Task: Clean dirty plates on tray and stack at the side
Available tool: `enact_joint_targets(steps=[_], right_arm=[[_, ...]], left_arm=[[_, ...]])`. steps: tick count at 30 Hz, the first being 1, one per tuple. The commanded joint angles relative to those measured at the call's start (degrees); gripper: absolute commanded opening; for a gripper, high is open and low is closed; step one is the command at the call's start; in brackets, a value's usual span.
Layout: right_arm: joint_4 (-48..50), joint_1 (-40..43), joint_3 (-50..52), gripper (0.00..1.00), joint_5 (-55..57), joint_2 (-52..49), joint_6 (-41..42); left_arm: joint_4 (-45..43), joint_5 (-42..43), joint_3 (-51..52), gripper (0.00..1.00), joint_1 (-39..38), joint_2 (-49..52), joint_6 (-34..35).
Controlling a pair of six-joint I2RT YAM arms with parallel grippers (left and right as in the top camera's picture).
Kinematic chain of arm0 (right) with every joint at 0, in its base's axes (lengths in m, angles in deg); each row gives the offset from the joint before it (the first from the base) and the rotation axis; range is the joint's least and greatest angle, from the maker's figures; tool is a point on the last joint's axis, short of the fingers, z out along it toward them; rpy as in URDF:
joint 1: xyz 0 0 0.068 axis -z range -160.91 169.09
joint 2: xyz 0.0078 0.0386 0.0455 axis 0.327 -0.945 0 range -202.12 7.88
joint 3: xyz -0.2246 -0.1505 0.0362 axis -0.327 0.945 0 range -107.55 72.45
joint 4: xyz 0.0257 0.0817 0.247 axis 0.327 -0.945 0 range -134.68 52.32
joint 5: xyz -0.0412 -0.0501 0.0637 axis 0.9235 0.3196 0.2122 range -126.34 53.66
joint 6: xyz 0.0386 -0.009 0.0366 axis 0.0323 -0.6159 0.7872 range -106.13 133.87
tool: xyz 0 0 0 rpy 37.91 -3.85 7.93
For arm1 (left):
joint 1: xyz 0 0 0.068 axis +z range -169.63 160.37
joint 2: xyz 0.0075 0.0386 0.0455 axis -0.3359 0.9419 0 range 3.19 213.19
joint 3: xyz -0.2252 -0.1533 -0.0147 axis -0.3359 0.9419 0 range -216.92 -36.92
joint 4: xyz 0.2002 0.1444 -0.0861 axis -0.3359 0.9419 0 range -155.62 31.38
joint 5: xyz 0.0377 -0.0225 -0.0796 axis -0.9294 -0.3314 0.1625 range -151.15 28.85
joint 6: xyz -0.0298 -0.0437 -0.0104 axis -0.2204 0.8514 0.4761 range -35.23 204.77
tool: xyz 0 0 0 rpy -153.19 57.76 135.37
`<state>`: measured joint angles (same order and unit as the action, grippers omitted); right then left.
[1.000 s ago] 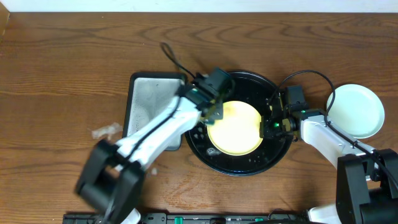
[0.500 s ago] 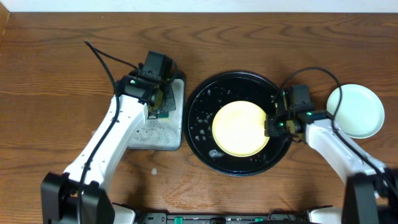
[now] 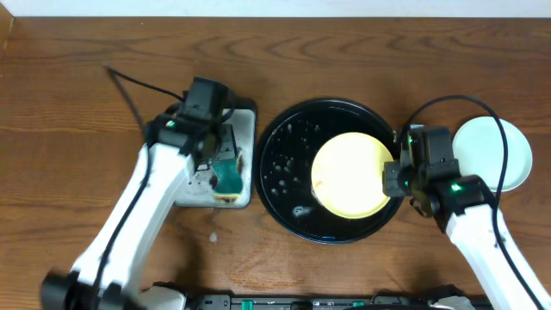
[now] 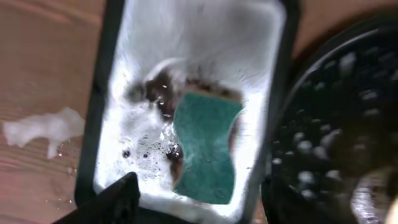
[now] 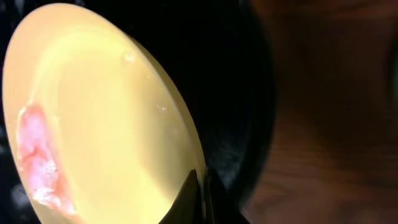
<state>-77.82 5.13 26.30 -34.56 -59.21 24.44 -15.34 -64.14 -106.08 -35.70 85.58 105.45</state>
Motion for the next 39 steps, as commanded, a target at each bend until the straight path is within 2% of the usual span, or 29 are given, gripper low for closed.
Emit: enact_joint_targets(steps=[1, 9, 13, 17, 25, 39], right_arm=[[-2.2, -4.2, -3.5, 0.01, 10.9, 2.6, -2.6], [-8.2, -13.0, -11.9, 0.01, 23.2, 2.7, -3.7], [-8.2, -17.3, -14.1, 0.01, 30.5, 2.7, -7.3], [-8.2, -23.8, -14.5, 0.01, 39.8, 2.4, -10.4], [-8.3, -31.5, -14.5, 0.01, 45.2, -1.1, -12.0], [-8.0, -35.1, -14.6, 0.01, 51.3, -3.8, -14.6]], left_arm=[[0.3, -0.4, -2.0, 0.67, 0.2, -5.7, -0.5], [2.3, -0.4, -2.0, 0.76, 0.2, -14.6, -0.5], [3.2, -0.4, -2.0, 0.81, 0.2, -15.6, -0.5], [3.3, -0.4, -2.0, 0.82, 0.2, -15.1, -0.5], [3.3, -0.4, -2.0, 0.82, 0.2, -15.0, -0.5], [3.3, -0.5, -2.0, 0.82, 0.2, -15.0, -0.5]])
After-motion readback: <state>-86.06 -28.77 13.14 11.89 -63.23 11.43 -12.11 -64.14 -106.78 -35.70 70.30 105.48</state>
